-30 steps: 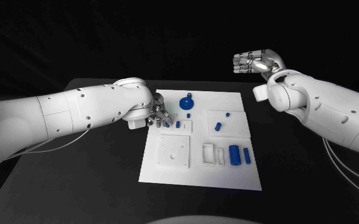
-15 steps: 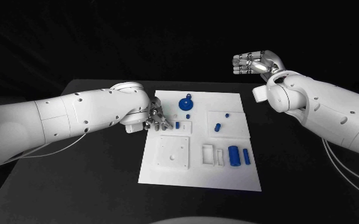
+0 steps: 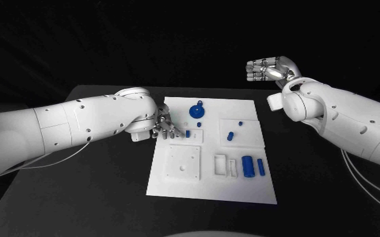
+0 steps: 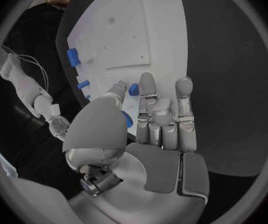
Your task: Assemble the parts on the task board
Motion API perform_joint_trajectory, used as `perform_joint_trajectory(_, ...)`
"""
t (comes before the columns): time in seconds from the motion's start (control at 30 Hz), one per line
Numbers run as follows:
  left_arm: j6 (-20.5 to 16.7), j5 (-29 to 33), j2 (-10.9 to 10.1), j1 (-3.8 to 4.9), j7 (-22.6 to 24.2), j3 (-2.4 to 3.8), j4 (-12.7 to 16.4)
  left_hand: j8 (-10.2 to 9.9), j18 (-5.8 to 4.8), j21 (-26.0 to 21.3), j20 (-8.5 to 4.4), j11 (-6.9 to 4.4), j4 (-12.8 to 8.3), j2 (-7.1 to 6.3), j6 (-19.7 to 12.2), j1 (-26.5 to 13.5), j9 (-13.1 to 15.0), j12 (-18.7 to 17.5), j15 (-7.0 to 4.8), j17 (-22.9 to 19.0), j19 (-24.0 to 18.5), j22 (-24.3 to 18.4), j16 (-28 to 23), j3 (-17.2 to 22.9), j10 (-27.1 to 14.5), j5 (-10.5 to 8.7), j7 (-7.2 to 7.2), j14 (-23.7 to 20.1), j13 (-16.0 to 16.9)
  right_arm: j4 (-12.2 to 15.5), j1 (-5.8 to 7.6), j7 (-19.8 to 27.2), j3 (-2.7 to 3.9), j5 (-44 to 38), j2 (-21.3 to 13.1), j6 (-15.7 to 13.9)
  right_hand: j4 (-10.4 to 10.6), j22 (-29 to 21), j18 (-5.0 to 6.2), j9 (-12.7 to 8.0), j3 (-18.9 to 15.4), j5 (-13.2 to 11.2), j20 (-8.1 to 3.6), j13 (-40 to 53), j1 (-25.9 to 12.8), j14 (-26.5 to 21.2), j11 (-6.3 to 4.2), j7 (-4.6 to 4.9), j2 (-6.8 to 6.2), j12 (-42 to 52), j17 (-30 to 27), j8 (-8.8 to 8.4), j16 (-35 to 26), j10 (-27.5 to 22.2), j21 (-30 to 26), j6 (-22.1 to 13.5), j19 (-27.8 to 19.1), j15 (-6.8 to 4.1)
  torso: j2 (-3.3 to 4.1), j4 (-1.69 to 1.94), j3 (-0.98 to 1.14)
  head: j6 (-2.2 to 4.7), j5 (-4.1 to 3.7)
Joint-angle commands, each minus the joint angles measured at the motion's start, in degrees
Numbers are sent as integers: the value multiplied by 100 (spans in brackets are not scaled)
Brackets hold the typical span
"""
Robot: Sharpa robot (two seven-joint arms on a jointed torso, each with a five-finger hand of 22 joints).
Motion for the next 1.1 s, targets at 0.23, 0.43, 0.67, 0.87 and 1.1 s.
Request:
perform_joint_trajectory(0.23, -68, 246, -104, 0, 244, 128, 120, 1, -49, -24, -4, 52, 374, -121, -54, 104, -6, -74, -11, -73, -15, 106, -66, -367, 248, -68, 48, -68, 10, -1, -14, 41, 3, 4, 8, 68, 1, -7, 52, 0, -47, 39, 4, -9, 11, -50, 4, 4, 49, -28, -5, -5, -19, -33, -35, -28, -26, -7, 3, 1, 7, 13, -3)
perform_joint_trajectory(0.43, -376, 366, -218, -1, 402, 362, 232, 37, -34, -51, 25, 84, 348, -117, -369, 125, -418, -231, 25, -317, -62, 106, -135, -397, 223, -69, 134, -189, 19, -15, -18, 37, 3, 5, 10, 70, -5, -7, 56, -1, -67, 44, 7, -8, 14, -55, 6, 6, 55, -27, -5, -6, -19, -37, -28, -44, -35, -3, 2, -2, 2, 24, -13)
perform_joint_trajectory(0.67, -1369, 320, -325, 15, 1400, 544, 391, 41, 34, -957, 436, 457, -895, 694, -1350, 1463, -1484, -1086, 461, -1238, -720, -315, -1081, -161, -990, 873, 588, -1315, -722, -19, -21, 34, 3, 9, 1, 70, -3, -7, 56, 0, -77, 44, 8, -8, 5, -58, 7, 6, 56, -27, -5, -5, -19, -39, -28, -44, -36, 2, -1, 4, 9, 42, -36)
perform_joint_trajectory(0.87, -2265, -191, -267, 16, 2656, 448, 404, 45, 214, -1408, 638, 796, -1631, 776, -1639, 2233, -2638, -2170, 684, -1844, -831, -510, -1923, 312, -1534, 755, 652, -1518, -1766, -14, -21, 34, 3, 19, -5, 77, -3, -7, 56, 0, -77, 44, 8, -8, 5, -58, 7, 6, 56, -27, -5, -5, -19, -39, -28, -44, -36, 2, 5, -1, 10, 59, -34)
perform_joint_trajectory(1.1, -2732, -1293, -61, 8, 3528, 91, 181, 24, 363, -1392, 673, 842, -1876, 534, -1365, 2024, -3164, -2377, 667, -2096, -557, -197, -1913, 654, -1645, 719, 643, -1105, -1778, -8, -21, 32, 3, 25, -6, 80, 1, -7, 55, 0, -87, 54, 9, -8, -4, -54, 7, 5, 57, -27, -5, -5, -19, -37, -28, -38, -37, 1, 5, -6, 7, 79, -49)
